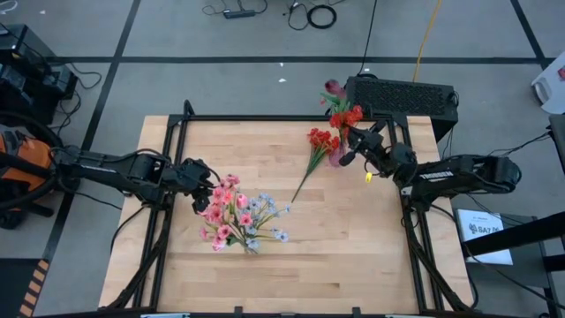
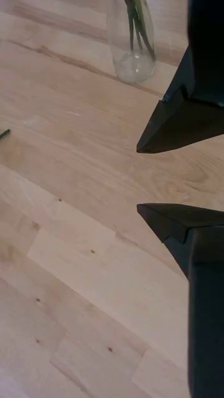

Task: Sort flowers into vase by color
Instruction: Put the red flower into the purple vase

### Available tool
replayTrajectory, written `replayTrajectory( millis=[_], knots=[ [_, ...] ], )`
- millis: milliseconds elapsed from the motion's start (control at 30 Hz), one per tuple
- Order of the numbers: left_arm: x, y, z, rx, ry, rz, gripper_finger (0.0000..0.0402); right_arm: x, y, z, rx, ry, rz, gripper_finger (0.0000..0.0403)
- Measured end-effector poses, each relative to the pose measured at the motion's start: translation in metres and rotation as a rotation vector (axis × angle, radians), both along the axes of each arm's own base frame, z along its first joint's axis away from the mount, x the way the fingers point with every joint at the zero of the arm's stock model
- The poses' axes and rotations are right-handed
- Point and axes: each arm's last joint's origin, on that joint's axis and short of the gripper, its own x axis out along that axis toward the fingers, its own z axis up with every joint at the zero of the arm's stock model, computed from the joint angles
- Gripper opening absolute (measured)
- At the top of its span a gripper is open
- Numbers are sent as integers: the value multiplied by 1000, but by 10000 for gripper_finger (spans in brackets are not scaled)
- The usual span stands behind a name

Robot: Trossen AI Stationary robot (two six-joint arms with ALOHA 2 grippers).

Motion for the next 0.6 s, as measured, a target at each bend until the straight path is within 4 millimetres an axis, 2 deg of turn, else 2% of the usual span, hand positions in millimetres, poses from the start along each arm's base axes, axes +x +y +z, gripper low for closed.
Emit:
replayTrajectory(
  millis=[400,600],
  knots=[
    [0,0,0,-4,0,-2,148,10,-5,-22,55,72,2,0],
    [0,0,0,-5,0,-3,148,10,-5,-20,69,39,9,0]
  ],
)
